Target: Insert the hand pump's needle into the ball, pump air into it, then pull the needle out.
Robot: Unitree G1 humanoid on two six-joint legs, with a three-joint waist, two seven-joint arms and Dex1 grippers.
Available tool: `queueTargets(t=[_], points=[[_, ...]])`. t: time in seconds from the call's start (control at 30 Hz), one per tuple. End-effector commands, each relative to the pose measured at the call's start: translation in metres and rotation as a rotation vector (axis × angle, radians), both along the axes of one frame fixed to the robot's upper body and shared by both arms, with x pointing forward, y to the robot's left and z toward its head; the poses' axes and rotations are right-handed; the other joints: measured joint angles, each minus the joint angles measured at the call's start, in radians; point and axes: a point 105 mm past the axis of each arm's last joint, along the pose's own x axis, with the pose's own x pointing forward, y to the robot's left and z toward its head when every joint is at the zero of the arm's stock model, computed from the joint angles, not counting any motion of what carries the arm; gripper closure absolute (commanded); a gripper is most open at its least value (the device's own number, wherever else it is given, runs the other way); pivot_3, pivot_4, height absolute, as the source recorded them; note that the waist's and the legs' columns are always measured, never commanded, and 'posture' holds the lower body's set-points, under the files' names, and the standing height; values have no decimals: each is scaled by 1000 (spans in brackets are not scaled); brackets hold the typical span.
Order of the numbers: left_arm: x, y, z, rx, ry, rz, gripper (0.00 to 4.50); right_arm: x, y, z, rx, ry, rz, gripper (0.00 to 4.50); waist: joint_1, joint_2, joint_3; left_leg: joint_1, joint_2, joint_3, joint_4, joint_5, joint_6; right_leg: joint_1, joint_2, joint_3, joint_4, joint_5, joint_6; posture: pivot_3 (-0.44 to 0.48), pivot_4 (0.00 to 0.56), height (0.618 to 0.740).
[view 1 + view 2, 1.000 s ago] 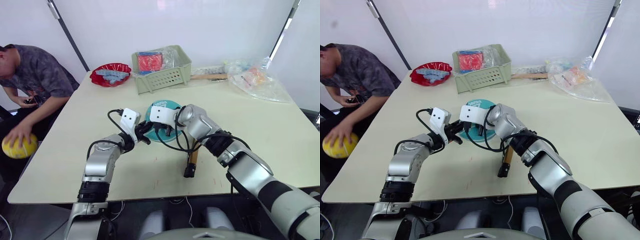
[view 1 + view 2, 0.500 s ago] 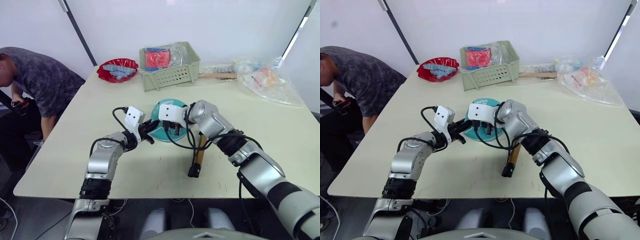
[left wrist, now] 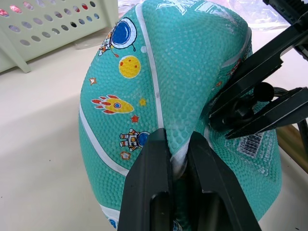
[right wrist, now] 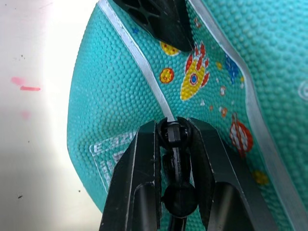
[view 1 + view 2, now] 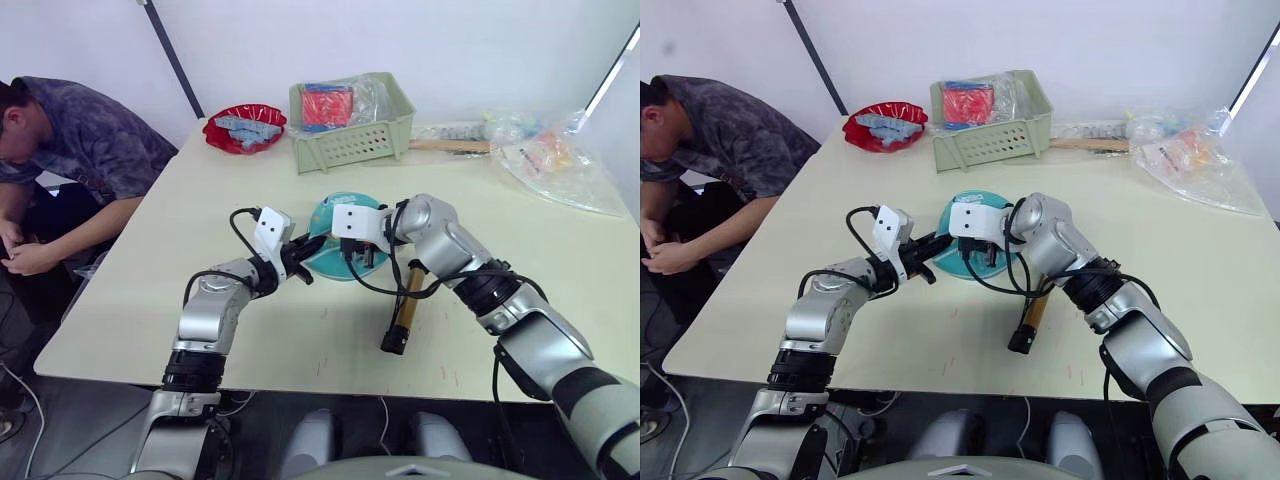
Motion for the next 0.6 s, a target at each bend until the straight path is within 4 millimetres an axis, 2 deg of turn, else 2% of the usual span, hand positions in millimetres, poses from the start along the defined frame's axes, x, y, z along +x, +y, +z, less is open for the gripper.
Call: queueTargets(t=[0.03, 0.23, 0.6], points=[[2, 11, -8, 14, 27, 45, 4500, -5, -77, -74, -212, 223, -263, 4174, 1, -1, 1, 0, 0, 0, 0, 0, 0, 0, 0, 0, 0, 0, 0, 0, 150, 738], [1, 9, -9, 11, 28, 44, 4500, -8, -85, -80, -234, 231, -276, 4174, 8, -2, 3, 0, 0, 0, 0, 0, 0, 0, 0, 0, 0, 0, 0, 0, 150, 738], [0, 8, -8, 7, 26, 40, 4500, -9, -76, -91, -247, 250, -277, 4174, 10, -2, 6, 0, 0, 0, 0, 0, 0, -1, 1, 0, 0, 0, 0, 0, 150, 738]])
